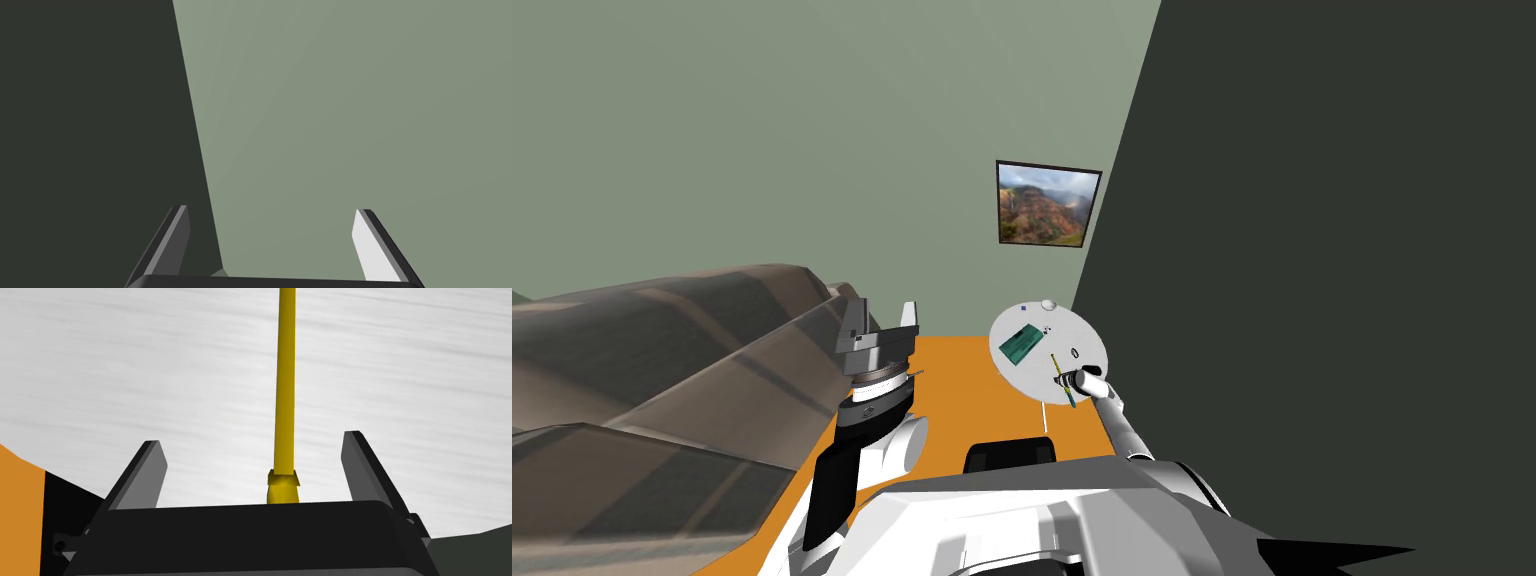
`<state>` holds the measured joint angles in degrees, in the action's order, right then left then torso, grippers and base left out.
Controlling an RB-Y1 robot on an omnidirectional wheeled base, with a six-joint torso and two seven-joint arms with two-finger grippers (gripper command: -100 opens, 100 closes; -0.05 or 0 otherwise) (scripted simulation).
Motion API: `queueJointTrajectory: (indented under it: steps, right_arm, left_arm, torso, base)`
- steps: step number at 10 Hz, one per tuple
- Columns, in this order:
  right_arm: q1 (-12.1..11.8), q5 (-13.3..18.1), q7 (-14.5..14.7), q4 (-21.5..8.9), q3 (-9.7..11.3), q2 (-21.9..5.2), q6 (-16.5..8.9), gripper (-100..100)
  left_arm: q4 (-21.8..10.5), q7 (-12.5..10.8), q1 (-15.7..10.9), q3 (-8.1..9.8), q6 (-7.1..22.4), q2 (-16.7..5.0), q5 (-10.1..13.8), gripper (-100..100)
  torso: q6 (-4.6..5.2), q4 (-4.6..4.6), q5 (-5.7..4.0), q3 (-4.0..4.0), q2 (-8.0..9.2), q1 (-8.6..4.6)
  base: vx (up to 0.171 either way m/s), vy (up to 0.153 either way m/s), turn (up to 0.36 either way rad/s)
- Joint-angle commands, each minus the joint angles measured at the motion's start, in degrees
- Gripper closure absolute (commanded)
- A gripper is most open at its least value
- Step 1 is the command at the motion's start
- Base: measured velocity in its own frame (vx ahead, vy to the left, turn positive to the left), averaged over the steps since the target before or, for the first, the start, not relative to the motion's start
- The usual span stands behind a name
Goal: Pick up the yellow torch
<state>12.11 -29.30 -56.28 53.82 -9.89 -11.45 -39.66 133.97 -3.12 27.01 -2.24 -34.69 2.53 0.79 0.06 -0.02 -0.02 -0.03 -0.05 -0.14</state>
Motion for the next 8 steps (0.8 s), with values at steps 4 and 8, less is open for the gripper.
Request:
queueJointTrajectory:
  steps: [4,8]
  right_arm:
    - [-0.07,-0.18,-2.21,-3.81,0.26,-0.30,-3.45,-100]
    - [-0.52,0.02,-2.70,-3.58,0.30,-0.38,-4.20,0]
  left_arm:
    - [0.00,0.00,0.00,0.00,0.00,0.00,0.00,0]
    - [0.00,0.00,0.00,0.00,0.00,0.00,0.00,0]
  torso:
    - [0.01,0.00,0.00,0.01,0.02,0.02]
    - [0.00,0.02,0.02,0.03,0.06,0.10]
  base:
    - [0.015,-0.039,0.018]
    - [0.005,-0.021,0.001]
